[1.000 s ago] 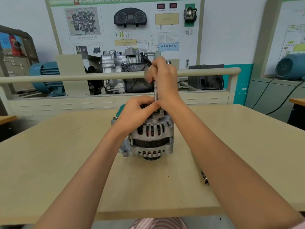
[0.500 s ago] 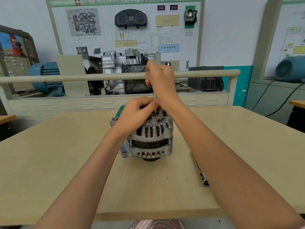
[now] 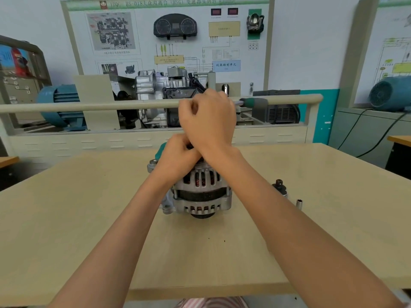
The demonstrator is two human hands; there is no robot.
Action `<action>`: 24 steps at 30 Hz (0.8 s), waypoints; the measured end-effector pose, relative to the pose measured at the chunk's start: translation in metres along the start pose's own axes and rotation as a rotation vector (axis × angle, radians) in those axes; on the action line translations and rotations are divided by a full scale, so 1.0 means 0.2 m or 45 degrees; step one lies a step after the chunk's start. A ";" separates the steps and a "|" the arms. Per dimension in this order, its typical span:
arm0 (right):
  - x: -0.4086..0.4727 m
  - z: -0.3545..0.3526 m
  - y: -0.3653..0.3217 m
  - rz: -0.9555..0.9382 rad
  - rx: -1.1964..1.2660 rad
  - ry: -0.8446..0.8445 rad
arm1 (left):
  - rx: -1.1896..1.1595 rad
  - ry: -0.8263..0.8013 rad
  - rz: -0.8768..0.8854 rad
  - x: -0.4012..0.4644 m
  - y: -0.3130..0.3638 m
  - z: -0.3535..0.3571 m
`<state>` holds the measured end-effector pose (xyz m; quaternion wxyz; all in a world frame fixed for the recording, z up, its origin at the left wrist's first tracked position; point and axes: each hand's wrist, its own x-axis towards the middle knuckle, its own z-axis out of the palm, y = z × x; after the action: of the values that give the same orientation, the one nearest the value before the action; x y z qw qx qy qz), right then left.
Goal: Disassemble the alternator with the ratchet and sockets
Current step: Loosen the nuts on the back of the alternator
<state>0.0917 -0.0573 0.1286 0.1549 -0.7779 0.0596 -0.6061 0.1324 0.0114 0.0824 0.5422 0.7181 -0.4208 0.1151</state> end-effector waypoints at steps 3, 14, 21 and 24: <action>0.06 -0.02 0.02 0.249 0.730 -0.114 | -0.028 -0.048 0.027 -0.01 0.02 0.00; 0.01 -0.02 0.02 0.186 0.742 -0.077 | 0.029 -0.022 0.080 -0.01 0.01 0.01; 0.00 0.00 0.01 0.019 -0.016 -0.039 | 0.016 -0.002 -0.003 0.01 -0.01 0.01; 0.05 -0.01 0.03 0.161 0.659 -0.109 | 0.015 -0.050 0.029 0.00 0.01 0.01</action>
<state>0.0927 -0.0651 0.1357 0.3885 -0.7321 -0.0553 -0.5567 0.1296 0.0087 0.0829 0.5283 0.7186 -0.4387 0.1094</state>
